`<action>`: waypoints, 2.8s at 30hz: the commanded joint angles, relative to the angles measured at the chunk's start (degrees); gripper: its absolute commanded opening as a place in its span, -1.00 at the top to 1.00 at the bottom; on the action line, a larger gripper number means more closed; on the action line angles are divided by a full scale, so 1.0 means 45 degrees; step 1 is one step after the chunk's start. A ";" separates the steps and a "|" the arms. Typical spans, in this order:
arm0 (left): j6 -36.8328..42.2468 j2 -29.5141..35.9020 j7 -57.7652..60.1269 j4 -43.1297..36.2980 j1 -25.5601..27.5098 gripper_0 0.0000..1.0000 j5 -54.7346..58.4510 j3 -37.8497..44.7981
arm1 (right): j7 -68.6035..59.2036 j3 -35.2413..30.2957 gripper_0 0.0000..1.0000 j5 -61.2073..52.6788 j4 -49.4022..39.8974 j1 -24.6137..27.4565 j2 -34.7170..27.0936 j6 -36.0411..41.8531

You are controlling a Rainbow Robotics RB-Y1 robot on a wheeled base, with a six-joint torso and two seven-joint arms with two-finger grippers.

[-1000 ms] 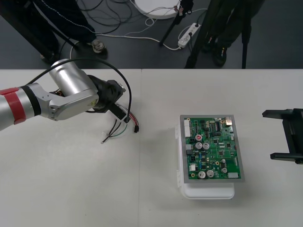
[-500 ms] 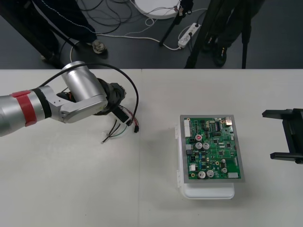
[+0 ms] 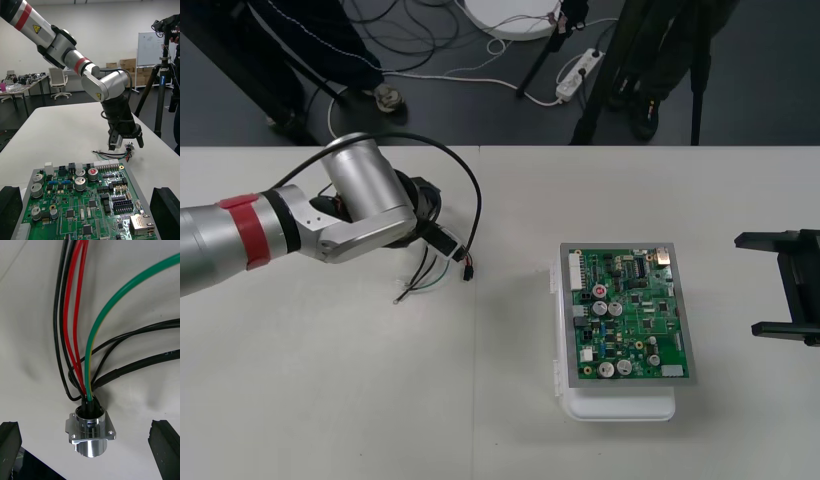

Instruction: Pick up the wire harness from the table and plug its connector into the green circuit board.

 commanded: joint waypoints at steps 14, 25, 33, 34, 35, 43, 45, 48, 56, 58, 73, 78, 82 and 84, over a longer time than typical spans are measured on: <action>-0.1431 -0.0864 0.0561 0.0397 -0.0622 -1.00 -0.0805 -0.0150 | -0.0434 0.0056 -1.00 -0.0156 0.0060 -0.0361 0.0012 -0.0272; -0.1373 -0.1157 0.0873 0.0866 -0.0622 -1.00 -0.1059 -0.0150 | -0.0571 0.0056 -1.00 -0.0136 0.0080 -0.0361 0.0012 -0.0311; -0.1333 -0.1215 0.0990 0.0964 -0.0622 -1.00 -0.1157 -0.0150 | -0.0610 0.0056 -1.00 -0.0078 0.0139 -0.0361 0.0012 -0.0311; -0.1314 -0.1215 0.0990 0.0944 -0.0622 -1.00 -0.1157 -0.0150 | -0.0630 0.0056 -1.00 -0.0078 0.0158 -0.0361 0.0012 -0.0311; -0.1333 -0.1215 0.0971 0.0944 -0.0622 -1.00 -0.1157 -0.0150 | -0.0630 0.0056 -1.00 -0.0078 0.0158 -0.0361 0.0012 -0.0311; -0.1314 -0.1215 0.1108 0.0788 -0.0642 1.00 -0.1333 -0.0521 | -0.0669 0.0056 -1.00 -0.0078 0.0197 -0.0361 0.0070 -0.0311; -0.1314 -0.1215 0.1108 0.0769 -0.0622 1.00 -0.1333 -0.0521 | -0.0649 0.0056 -1.00 -0.0078 0.0197 -0.0361 0.0070 -0.0311; -0.1314 -0.1215 0.1127 0.0769 -0.0642 1.00 -0.1294 -0.0560 | -0.0669 0.0056 -1.00 -0.0078 0.0197 -0.0361 0.0070 -0.0311; -0.1392 -0.1176 0.1186 0.0593 -0.0642 1.00 -0.1196 -0.0638 | -0.0727 0.0056 -1.00 -0.0097 0.0217 -0.0361 0.0070 -0.0311; -0.1412 -0.1039 0.1303 0.0397 -0.0642 1.00 -0.0981 -0.0638 | -0.0747 0.0056 -1.00 -0.0097 0.0197 -0.0380 0.0070 -0.0311; -0.1412 0.0640 0.1733 -0.0970 -0.0642 1.00 0.3491 0.0417 | -0.0942 0.0056 -1.00 -0.0175 0.0197 -0.0361 0.0070 -0.0311; -0.1275 0.1363 0.1869 -0.1692 -0.0661 1.00 0.4722 0.0475 | -0.1001 0.0056 -1.00 -0.0195 0.0236 -0.0380 0.0070 -0.0311; -0.0865 0.2027 0.1967 -0.2571 -0.0446 1.00 0.5640 0.0554 | -0.1040 0.0056 -1.00 -0.0234 0.0275 -0.0380 0.0070 -0.0311; -0.0611 0.2281 0.2006 -0.2981 -0.0232 1.00 0.5933 0.0729 | -0.1059 0.0056 -1.00 -0.0234 0.0275 -0.0380 0.0070 -0.0311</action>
